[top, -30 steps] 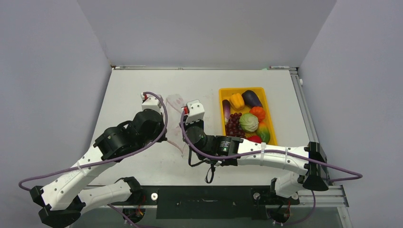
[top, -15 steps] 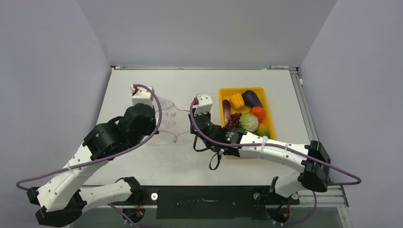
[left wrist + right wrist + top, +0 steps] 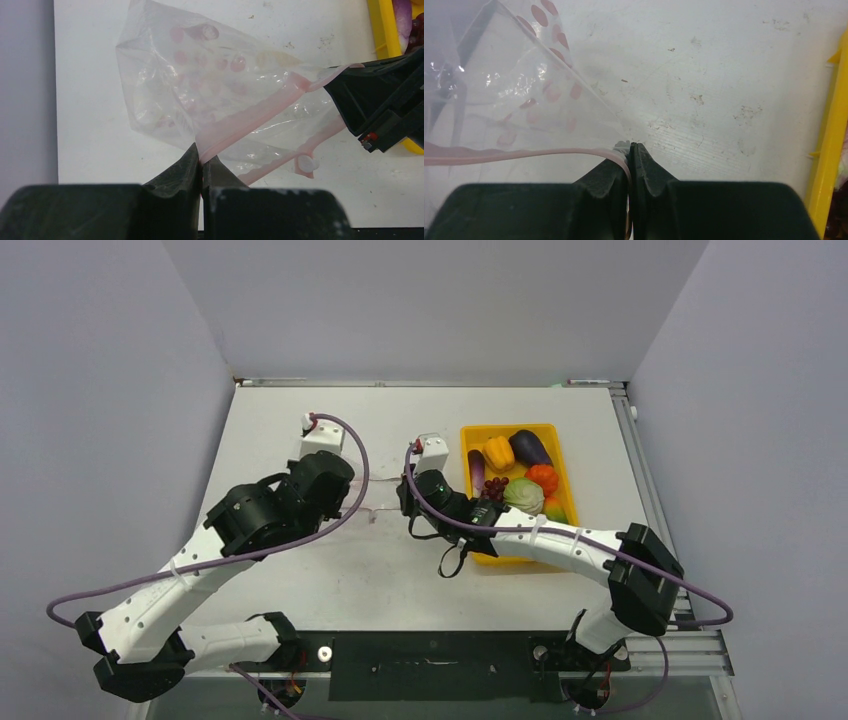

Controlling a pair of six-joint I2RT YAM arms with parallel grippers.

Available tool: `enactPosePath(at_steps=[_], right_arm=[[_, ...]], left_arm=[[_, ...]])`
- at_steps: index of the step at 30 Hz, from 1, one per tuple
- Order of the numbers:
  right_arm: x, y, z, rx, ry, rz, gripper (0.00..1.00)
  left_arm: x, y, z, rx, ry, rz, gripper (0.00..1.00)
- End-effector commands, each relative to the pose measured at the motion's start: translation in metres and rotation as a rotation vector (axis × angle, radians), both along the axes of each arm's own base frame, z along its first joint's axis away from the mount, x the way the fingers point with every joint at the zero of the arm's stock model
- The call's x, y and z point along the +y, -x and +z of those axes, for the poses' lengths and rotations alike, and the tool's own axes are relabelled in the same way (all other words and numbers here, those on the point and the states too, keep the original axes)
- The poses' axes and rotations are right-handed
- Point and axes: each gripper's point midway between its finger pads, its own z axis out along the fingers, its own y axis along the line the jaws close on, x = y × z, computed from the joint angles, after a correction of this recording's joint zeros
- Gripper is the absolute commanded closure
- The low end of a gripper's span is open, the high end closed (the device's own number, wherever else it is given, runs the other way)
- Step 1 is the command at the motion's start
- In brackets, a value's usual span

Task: Place the food in the zip-top bag and seal the zipper
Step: Open the zipper of the food storage bag at the center of the board.

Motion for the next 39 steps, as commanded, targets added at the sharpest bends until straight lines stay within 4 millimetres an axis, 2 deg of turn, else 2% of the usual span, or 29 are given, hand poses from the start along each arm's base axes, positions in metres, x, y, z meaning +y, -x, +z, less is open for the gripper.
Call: enactPosePath(at_steps=[1,10,16,20,29,34,39], right_arm=[[-0.013,-0.012,-0.024,0.042,0.02,-0.032,0.95],[-0.004,-0.019,-0.037,0.079,0.019,0.022,0.94],[-0.003,-0.021,-0.046,0.095,0.028,0.038,0.85],[-0.005,-0.021,-0.044,0.095,0.022,0.051,0.76],[-0.008,-0.015,-0.01,0.048,-0.031,0.079,0.58],[-0.01,-0.008,0.017,0.015,-0.074,0.107,0.48],[-0.025,-0.003,0.033,-0.009,-0.063,0.097,0.42]], left_arm=[[0.013,-0.006,0.021,-0.072,-0.037,0.034,1.0],[-0.017,-0.019,-0.007,-0.028,-0.036,-0.03,1.0],[-0.033,-0.03,-0.024,-0.003,-0.056,-0.057,1.0],[-0.037,-0.041,-0.039,0.021,-0.075,-0.056,1.0],[-0.037,-0.056,-0.052,0.063,-0.022,-0.062,1.0],[-0.039,-0.059,-0.065,0.097,-0.003,-0.07,1.0],[-0.039,-0.062,-0.074,0.114,0.02,-0.071,1.0]])
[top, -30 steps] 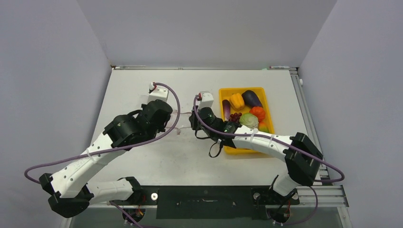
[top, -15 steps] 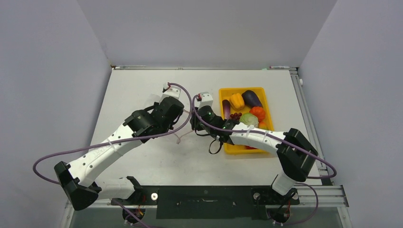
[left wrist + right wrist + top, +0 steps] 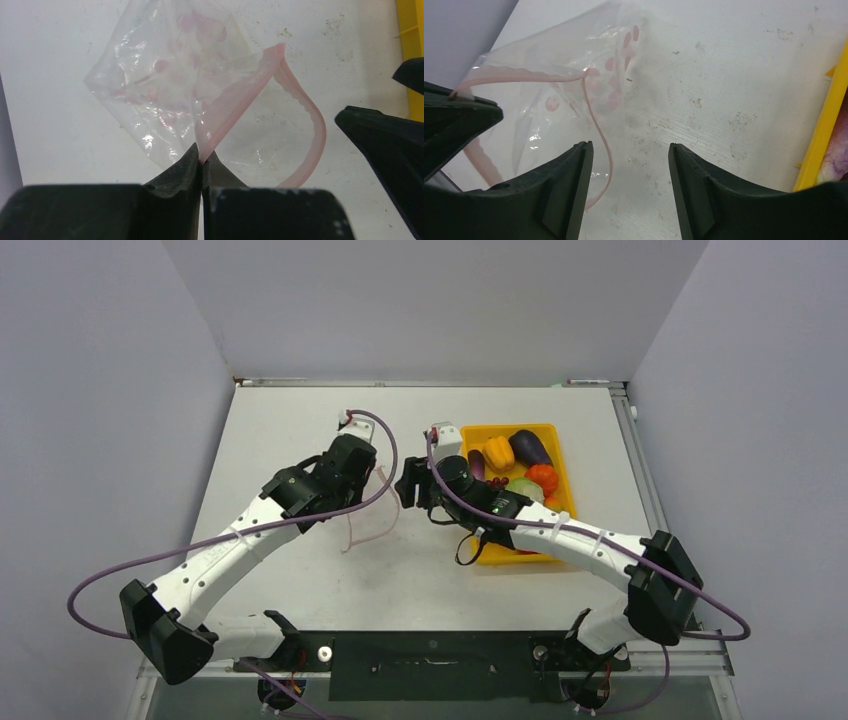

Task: Place the food in the zip-top bag and seal the zipper
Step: Open the zipper of the food storage bag at the center of the board, then pick up the fake vegetable from the bin.

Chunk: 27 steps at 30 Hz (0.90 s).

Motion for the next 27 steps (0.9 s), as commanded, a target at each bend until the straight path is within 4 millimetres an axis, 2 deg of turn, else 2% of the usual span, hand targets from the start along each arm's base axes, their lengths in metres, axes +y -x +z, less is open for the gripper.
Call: enactPosePath(at_steps=[1,7,15,23,27], right_arm=[[-0.017,0.004,0.032,-0.059,-0.018,-0.008,0.41],[-0.057,0.003,0.041,-0.092,0.054,-0.086,0.3],[-0.119,-0.005,0.032,-0.085,0.176,-0.226,0.15],[-0.171,-0.012,0.02,-0.039,0.29,-0.367,0.0],[-0.194,-0.016,0.012,-0.017,0.316,-0.454,0.08]], left_arm=[[-0.009,-0.009,-0.002,-0.012,0.063,-0.02,1.0],[-0.01,-0.008,-0.01,-0.003,0.102,-0.041,1.0],[-0.018,-0.003,-0.022,0.032,0.134,-0.084,1.0],[-0.021,0.0,-0.022,0.038,0.155,-0.108,1.0],[-0.02,0.001,-0.02,0.033,0.165,-0.111,1.0]])
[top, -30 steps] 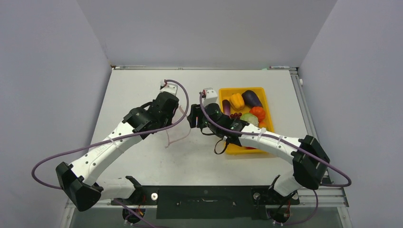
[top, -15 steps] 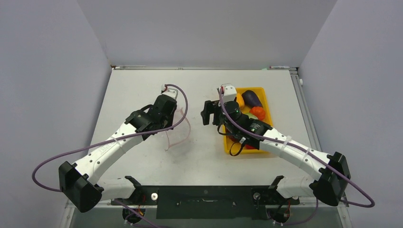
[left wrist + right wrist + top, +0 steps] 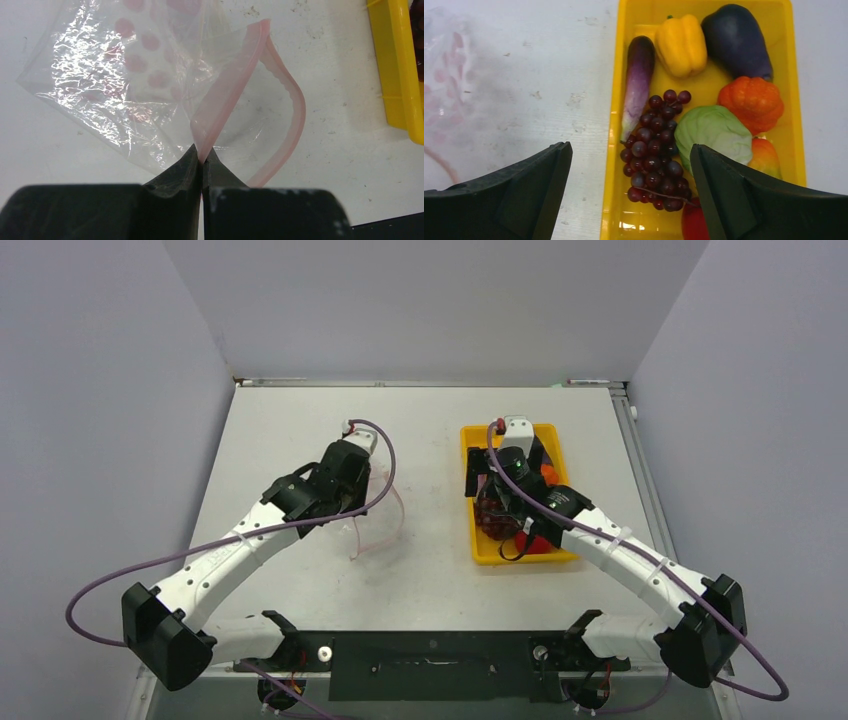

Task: Place the food in the zip-top bag and seal the zipper
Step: Pick up the fake vegetable from the bin.

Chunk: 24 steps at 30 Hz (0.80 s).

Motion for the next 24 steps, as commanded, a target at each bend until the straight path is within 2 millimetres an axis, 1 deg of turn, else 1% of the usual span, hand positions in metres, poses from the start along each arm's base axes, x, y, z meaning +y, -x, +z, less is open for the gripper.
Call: enactPosePath(at_steps=[1,6,16,18,20,24], right_arm=[[-0.037,0.0,-0.002,-0.002,0.05,-0.135,0.1],[-0.059,-0.001,-0.022,0.046,0.107,-0.219,0.1],[-0.097,-0.006,-0.055,0.111,0.117,-0.311,0.1],[-0.102,-0.008,-0.063,0.122,0.113,-0.32,0.1],[-0.102,-0.01,-0.075,0.15,0.091,-0.311,0.1],[-0.106,-0.015,-0.089,0.164,0.045,-0.314,0.1]], left_arm=[[-0.004,-0.005,0.017,-0.058,0.063,-0.013,1.0],[-0.004,-0.003,0.017,-0.057,0.062,-0.017,1.0],[-0.003,-0.002,0.018,-0.059,0.071,-0.02,1.0],[-0.004,-0.003,0.018,-0.06,0.075,-0.023,1.0],[-0.004,-0.003,0.018,-0.058,0.076,-0.025,1.0],[-0.003,-0.002,0.018,-0.059,0.073,-0.022,1.0]])
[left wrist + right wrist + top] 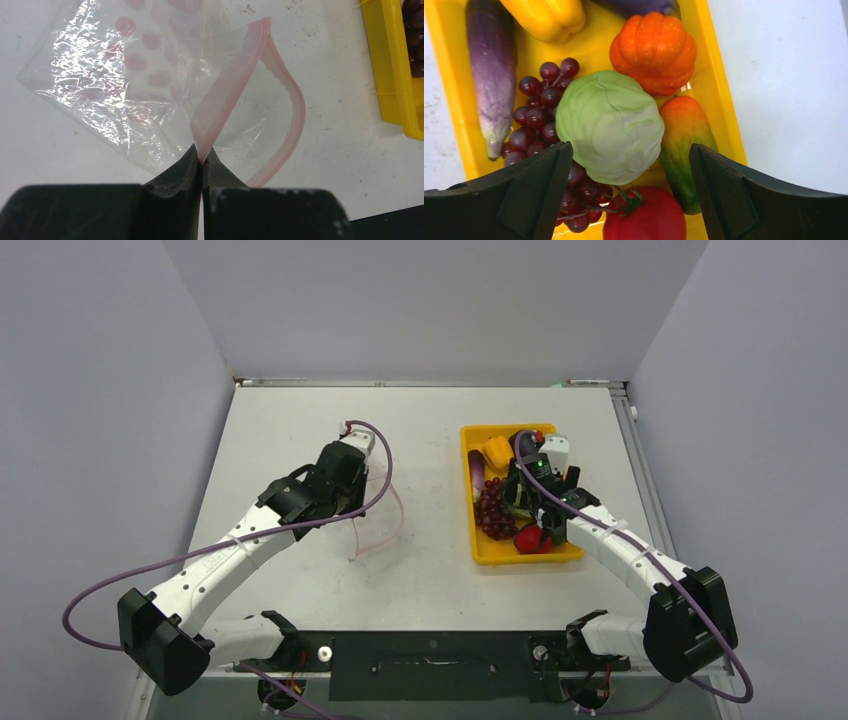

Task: Place the food in the zip-top bag and seal the zipper
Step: Pick up the fake vegetable from the bin.

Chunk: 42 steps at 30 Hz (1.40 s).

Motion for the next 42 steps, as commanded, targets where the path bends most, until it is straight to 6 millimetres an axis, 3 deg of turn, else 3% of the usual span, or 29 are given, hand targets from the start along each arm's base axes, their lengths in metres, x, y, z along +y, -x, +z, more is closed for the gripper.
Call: enactPosePath(at_steps=[1,21,26,31,38,42], right_arm=[[0.003,-0.011,-0.012,-0.021,-0.08,0.005,0.1],[0.016,-0.025,-0.035,0.006,-0.198,0.035,0.1],[0.02,-0.024,-0.035,0.01,-0.212,0.058,0.02],[0.021,-0.022,-0.033,0.007,-0.213,0.073,0.22],[0.018,-0.018,-0.032,0.01,-0.197,0.079,0.64],[0.017,-0.017,-0.023,-0.008,-0.199,0.083,0.81]], left_arm=[[-0.004,-0.006,0.015,-0.059,0.043,-0.011,1.0],[-0.002,-0.006,0.014,-0.058,0.033,-0.009,1.0],[-0.002,-0.007,0.014,-0.058,0.03,-0.007,1.0],[-0.002,-0.007,0.014,-0.06,0.03,-0.006,1.0],[-0.002,-0.007,0.015,-0.062,0.032,-0.006,1.0],[-0.002,-0.007,0.016,-0.064,0.034,-0.006,1.0]])
